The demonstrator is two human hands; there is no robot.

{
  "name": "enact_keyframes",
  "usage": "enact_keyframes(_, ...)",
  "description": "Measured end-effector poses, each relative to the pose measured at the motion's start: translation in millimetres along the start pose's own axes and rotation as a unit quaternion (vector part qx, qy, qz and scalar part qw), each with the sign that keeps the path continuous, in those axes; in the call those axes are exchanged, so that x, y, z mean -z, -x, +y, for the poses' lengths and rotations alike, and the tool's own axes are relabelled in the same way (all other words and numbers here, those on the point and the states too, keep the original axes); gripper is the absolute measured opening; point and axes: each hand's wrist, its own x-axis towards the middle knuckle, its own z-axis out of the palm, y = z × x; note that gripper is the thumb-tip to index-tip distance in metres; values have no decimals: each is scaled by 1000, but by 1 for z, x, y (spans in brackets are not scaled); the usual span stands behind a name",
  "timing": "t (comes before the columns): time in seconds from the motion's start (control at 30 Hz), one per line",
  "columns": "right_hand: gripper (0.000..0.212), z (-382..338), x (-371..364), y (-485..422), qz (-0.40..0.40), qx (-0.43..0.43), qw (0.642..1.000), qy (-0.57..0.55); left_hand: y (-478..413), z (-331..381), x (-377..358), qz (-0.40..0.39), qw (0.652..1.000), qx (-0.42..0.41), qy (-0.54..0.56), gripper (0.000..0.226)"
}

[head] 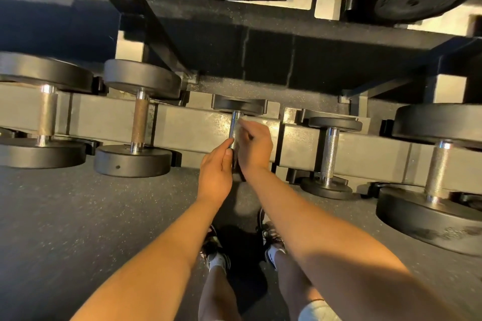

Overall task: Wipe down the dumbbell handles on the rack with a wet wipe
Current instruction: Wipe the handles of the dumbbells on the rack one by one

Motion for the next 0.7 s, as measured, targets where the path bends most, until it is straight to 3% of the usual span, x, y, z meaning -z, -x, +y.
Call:
enact_keyframes(0.13,22,5,-1,3,-28,-13,999,-18,4,-8,3,-12,1000,-9,4,42)
enact_keyframes(0.3,23,41,11,30,-89,-6,992,86,6,-9,2,-17,999,-23,-18,41)
enact_keyframes(0.47,19,29,8,4,-36,52,991,117,10,-6,3,-7,1000,-13,-16,40)
enact_keyframes(0.57,15,25,3,5,0,24,993,113,9,-3,-1,9,1000,-4,-22,39)
enact_keyframes(0.7,23,38,8,31,-54,-19,989,139,10,-1,-4,19,999,5,-35,40)
